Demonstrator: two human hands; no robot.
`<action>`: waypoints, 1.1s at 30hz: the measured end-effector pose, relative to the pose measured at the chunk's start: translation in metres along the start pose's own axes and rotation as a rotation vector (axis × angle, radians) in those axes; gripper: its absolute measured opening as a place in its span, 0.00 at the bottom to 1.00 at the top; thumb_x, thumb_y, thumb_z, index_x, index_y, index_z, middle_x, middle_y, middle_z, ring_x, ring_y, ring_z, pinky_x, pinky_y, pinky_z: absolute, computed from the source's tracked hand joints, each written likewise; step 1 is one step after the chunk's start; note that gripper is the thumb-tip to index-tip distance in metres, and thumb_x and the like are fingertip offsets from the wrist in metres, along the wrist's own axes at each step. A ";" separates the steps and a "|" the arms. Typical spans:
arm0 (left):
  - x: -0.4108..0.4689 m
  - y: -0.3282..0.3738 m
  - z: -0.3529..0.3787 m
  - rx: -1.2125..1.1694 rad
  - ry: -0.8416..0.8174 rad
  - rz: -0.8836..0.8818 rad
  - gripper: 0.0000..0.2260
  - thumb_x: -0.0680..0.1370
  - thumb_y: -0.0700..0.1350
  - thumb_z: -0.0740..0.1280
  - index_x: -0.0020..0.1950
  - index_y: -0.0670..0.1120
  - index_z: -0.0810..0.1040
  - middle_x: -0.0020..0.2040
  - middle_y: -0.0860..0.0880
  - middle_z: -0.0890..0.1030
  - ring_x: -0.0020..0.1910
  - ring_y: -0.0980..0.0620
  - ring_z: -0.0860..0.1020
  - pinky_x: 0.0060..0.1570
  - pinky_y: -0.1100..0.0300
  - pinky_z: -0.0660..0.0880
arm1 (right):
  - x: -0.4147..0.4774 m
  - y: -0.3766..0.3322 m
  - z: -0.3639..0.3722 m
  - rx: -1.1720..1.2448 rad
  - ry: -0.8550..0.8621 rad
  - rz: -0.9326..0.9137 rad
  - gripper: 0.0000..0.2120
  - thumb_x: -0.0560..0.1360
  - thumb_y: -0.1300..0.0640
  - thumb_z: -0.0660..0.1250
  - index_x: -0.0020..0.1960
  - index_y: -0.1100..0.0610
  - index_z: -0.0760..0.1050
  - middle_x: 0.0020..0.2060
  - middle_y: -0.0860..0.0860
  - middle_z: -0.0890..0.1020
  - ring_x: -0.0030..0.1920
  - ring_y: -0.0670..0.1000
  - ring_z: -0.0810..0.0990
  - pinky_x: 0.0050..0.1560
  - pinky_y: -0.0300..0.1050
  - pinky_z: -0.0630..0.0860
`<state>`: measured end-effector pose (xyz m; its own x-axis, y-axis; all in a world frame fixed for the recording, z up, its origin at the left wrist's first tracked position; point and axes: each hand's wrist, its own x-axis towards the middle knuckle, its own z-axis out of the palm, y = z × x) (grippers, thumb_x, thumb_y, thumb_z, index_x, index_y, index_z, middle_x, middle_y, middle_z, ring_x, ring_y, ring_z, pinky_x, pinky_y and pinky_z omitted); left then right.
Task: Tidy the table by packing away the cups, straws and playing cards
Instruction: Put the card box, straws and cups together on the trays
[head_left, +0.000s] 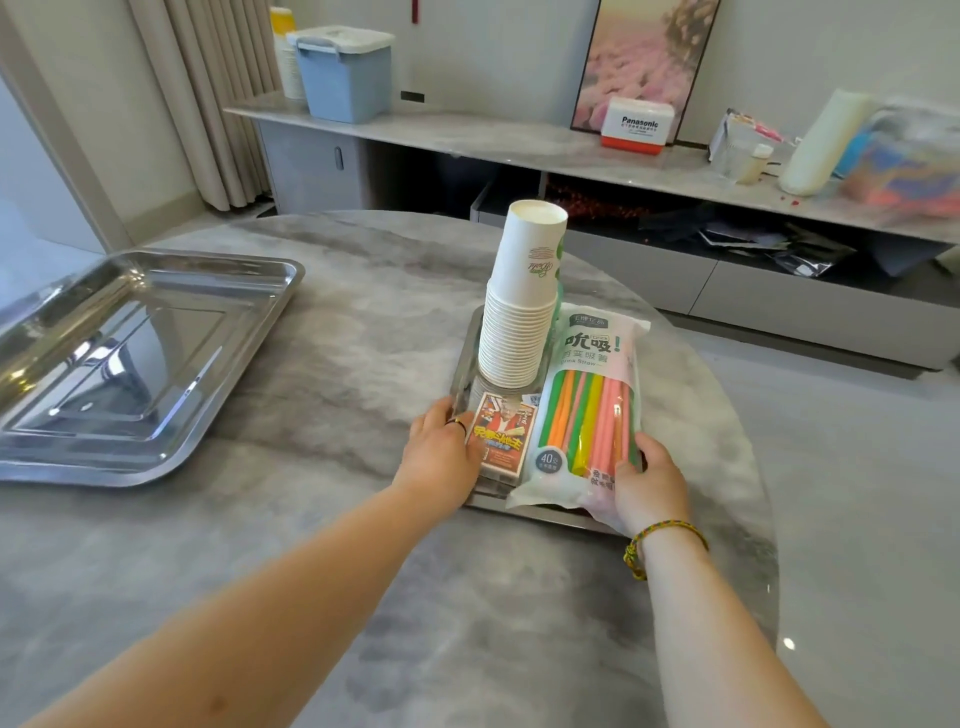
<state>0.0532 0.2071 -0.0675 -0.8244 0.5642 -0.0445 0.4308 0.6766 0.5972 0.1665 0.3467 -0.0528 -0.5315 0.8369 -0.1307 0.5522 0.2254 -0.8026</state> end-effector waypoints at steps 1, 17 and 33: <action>-0.002 -0.002 0.002 -0.067 -0.019 0.009 0.17 0.79 0.43 0.56 0.68 0.45 0.66 0.74 0.47 0.57 0.71 0.45 0.58 0.70 0.57 0.55 | 0.002 0.003 0.000 -0.031 -0.011 -0.015 0.19 0.77 0.61 0.54 0.67 0.54 0.65 0.65 0.54 0.72 0.64 0.58 0.69 0.66 0.51 0.65; -0.006 -0.001 -0.013 -0.484 0.030 -0.221 0.18 0.77 0.41 0.61 0.67 0.41 0.67 0.66 0.44 0.69 0.60 0.47 0.73 0.60 0.58 0.69 | 0.014 0.001 -0.005 -0.085 -0.046 0.077 0.14 0.77 0.59 0.55 0.42 0.68 0.74 0.39 0.63 0.75 0.42 0.60 0.71 0.42 0.45 0.65; -0.026 -0.023 -0.028 -0.391 0.107 -0.209 0.22 0.74 0.41 0.67 0.67 0.47 0.68 0.72 0.48 0.61 0.67 0.50 0.66 0.57 0.68 0.63 | -0.002 -0.008 0.017 0.098 -0.063 0.000 0.09 0.78 0.60 0.54 0.53 0.63 0.68 0.43 0.57 0.74 0.42 0.55 0.71 0.38 0.44 0.61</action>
<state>0.0547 0.1634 -0.0582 -0.9208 0.3692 -0.1255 0.0976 0.5297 0.8425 0.1523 0.3342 -0.0564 -0.5725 0.8033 -0.1640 0.4879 0.1731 -0.8556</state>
